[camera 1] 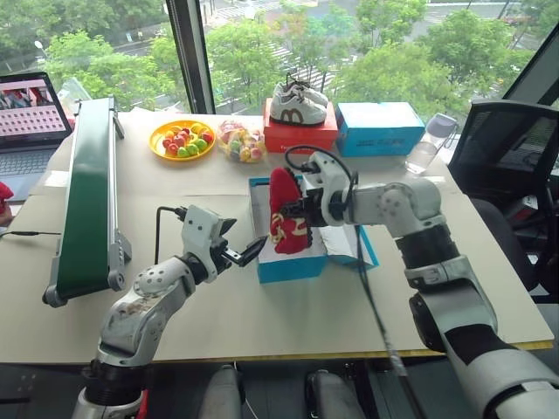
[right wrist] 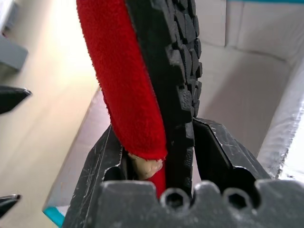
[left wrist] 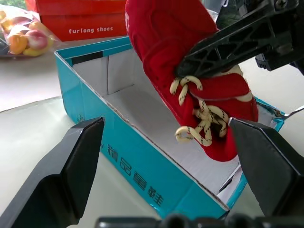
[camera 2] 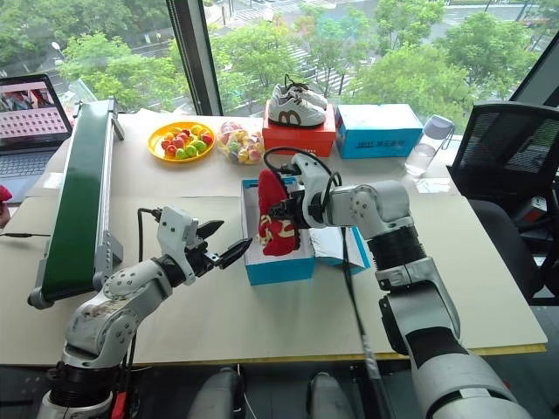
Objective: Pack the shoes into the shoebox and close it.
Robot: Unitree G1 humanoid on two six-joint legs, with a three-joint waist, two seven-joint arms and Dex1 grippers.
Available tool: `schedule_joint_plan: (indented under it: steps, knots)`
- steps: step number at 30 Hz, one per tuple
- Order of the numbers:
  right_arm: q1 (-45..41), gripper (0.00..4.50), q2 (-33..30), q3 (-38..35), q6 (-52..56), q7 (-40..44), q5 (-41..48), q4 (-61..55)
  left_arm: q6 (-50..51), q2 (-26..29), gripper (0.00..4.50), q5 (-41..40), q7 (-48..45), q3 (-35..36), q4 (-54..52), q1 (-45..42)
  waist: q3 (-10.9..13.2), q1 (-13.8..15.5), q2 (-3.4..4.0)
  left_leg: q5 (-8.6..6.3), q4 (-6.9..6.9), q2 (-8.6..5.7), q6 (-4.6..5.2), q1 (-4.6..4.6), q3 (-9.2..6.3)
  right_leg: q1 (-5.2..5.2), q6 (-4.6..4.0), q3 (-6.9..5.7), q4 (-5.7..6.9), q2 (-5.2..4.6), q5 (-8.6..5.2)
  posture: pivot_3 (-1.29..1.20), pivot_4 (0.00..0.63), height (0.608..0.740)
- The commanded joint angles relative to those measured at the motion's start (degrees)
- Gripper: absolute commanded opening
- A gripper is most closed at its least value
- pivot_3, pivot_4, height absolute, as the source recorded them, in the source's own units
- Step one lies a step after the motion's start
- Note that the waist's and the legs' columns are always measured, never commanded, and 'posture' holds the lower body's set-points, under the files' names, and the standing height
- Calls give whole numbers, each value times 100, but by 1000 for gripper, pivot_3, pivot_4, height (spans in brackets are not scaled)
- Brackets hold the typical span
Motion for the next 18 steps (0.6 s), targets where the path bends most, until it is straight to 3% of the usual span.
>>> schedule_joint_plan:
  steps: [1,5,9,12,17,18]
  knots:
    - [-244,2070,-62,252,-342,417,-666,333,-206,-130,4485,19,25,30,-316,13,0,-1,0,0,-1,0,0,0,0,-1,0,0,0,0,0,0,150,731]
    - [-331,2070,104,328,-615,651,-1156,827,-299,-141,4485,125,48,86,-314,43,0,-14,0,0,-4,0,0,-2,1,-8,0,2,4,1,0,0,150,731]
    - [-374,2070,353,107,-661,679,-1408,1154,-766,62,4485,431,286,804,124,107,0,-37,0,0,-3,0,0,-3,4,-16,-1,9,15,4,0,0,150,731]
    - [-370,2776,509,-99,-669,623,-1505,1243,-988,250,4500,751,759,1505,702,11,0,-44,0,0,-2,1,0,-1,4,-20,-2,9,24,7,0,0,150,731]
    - [-327,4410,730,-416,-588,514,-1597,1200,-1095,492,4500,1141,1464,2331,1522,-127,0,-17,0,0,0,1,-1,-2,4,-27,-3,10,42,6,-2,0,150,731]
    - [-311,4477,772,-487,-565,481,-1605,1147,-1044,528,4500,1163,1595,2503,1688,-166,0,-11,0,0,0,1,-1,-3,4,-27,-3,9,42,5,-3,0,150,731]
